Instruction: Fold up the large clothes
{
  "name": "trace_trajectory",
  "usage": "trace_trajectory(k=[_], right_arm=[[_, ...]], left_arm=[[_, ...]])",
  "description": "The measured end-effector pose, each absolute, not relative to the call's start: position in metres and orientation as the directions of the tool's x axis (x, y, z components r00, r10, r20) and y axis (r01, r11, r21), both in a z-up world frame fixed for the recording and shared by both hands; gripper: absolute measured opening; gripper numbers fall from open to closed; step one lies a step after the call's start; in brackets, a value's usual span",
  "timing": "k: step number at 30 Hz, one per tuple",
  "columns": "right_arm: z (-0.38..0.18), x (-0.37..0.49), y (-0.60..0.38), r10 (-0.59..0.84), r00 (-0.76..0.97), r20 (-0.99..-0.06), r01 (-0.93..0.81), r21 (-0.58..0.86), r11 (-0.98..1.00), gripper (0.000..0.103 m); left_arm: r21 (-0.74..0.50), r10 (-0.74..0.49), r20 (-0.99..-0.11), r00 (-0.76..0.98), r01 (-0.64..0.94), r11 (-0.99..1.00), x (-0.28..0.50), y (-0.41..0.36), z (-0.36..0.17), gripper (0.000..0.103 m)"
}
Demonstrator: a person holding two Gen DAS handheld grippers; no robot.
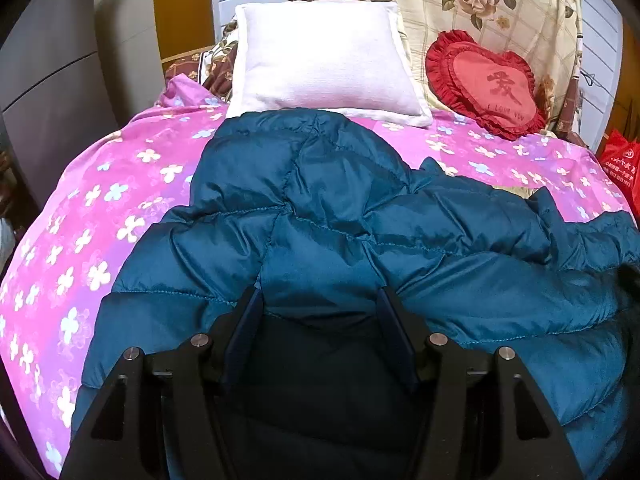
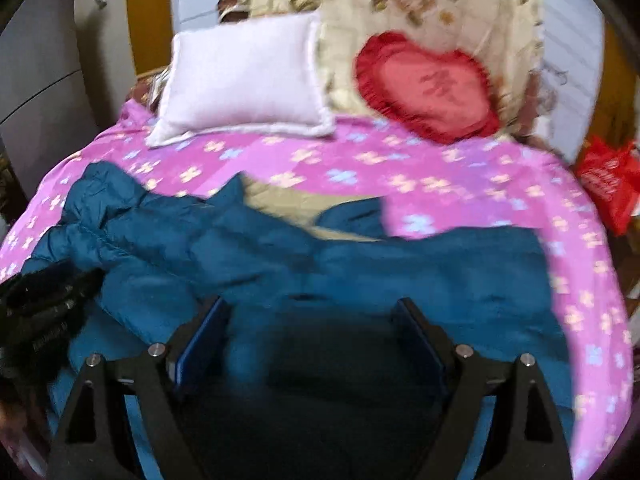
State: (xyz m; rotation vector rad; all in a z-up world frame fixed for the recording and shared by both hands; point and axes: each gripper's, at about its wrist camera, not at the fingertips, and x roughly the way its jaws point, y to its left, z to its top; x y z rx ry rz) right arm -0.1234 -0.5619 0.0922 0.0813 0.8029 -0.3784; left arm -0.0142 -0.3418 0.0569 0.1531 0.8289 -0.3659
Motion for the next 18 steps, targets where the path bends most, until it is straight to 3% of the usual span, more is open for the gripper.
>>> trace_trajectory(k=[3, 6, 10, 18], right_arm=[[0.096, -0.144, -0.592, -0.407, 0.596, -0.693, 0.437, -0.145, 0.888, 0.088], [0.086, -0.156, -0.632, -0.445, 0.527, -0.724, 0.535, -0.124, 0.836, 0.088], [0.054, -0.16, -0.664, -0.377, 0.525, -0.763, 0.581, -0.003, 0.814, 0.09], [0.066, -0.172, -0.655, -0.38, 0.535, -0.754, 0.583, 0.004, 0.813, 0.091]], left_arm=[[-0.003, -0.255, -0.739, 0.623, 0.375, 0.927, -0.014, -0.342, 0.057, 0.04], [-0.004, -0.257, -0.736, 0.626, 0.376, 0.927, -0.014, -0.342, 0.055, 0.041], [-0.006, -0.26, -0.734, 0.628, 0.376, 0.927, -0.015, -0.343, 0.055, 0.041], [-0.02, -0.265, -0.718, 0.643, 0.362, 0.932, -0.028, -0.309, 0.075, 0.041]])
